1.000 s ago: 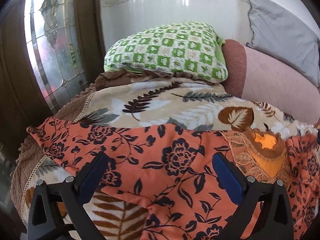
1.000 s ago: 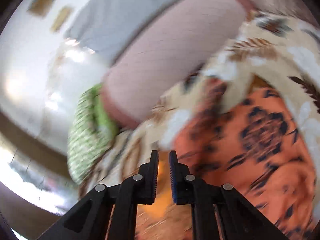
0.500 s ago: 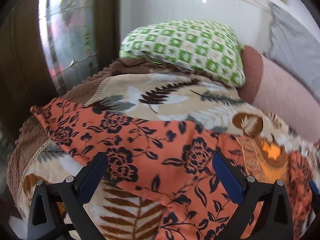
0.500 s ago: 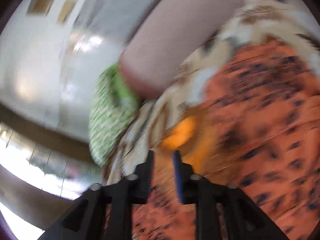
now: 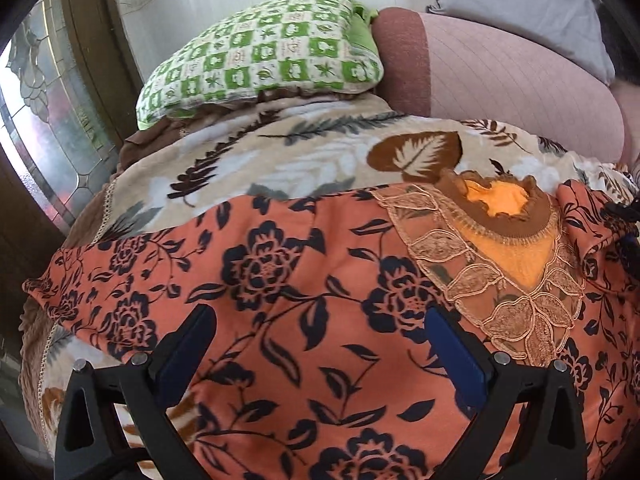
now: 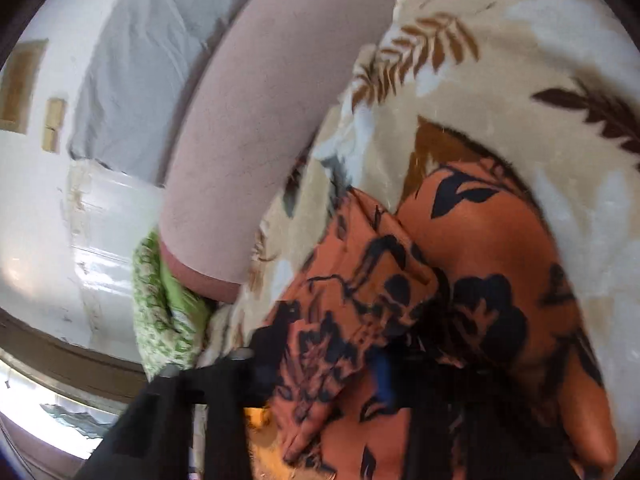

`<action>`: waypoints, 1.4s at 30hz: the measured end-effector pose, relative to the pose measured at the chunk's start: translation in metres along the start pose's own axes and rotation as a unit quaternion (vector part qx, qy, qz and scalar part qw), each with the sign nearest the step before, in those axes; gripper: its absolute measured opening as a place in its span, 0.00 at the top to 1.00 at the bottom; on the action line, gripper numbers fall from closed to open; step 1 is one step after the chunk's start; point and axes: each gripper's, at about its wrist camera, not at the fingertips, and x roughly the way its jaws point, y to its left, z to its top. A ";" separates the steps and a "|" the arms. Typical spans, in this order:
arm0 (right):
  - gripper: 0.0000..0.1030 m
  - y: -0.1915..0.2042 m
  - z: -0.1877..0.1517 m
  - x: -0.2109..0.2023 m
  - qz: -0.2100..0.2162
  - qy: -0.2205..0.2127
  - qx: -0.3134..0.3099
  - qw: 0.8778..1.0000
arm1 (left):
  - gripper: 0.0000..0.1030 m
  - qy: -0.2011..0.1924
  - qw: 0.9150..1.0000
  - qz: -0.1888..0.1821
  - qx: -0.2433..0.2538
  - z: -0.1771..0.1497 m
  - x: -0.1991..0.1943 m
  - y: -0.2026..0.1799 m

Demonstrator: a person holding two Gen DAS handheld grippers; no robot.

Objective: Fold small clothes

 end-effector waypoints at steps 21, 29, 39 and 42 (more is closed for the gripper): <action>0.83 0.147 -0.227 0.072 0.130 0.330 -0.137 0.925 | 0.00 0.018 0.993 -0.003 -0.117 0.009 0.001 0.098; 0.12 0.092 -0.158 -0.015 0.152 0.167 -0.105 0.968 | 0.00 0.018 0.996 -0.017 -0.090 0.008 0.001 0.073; 0.28 0.010 -0.056 -0.071 0.109 0.050 -0.023 0.993 | 0.00 0.103 0.994 0.021 -0.005 -0.008 0.050 0.020; 0.44 -0.025 -0.038 -0.039 0.000 0.069 -0.014 0.998 | 0.00 0.111 0.993 0.003 -0.029 -0.005 0.051 0.027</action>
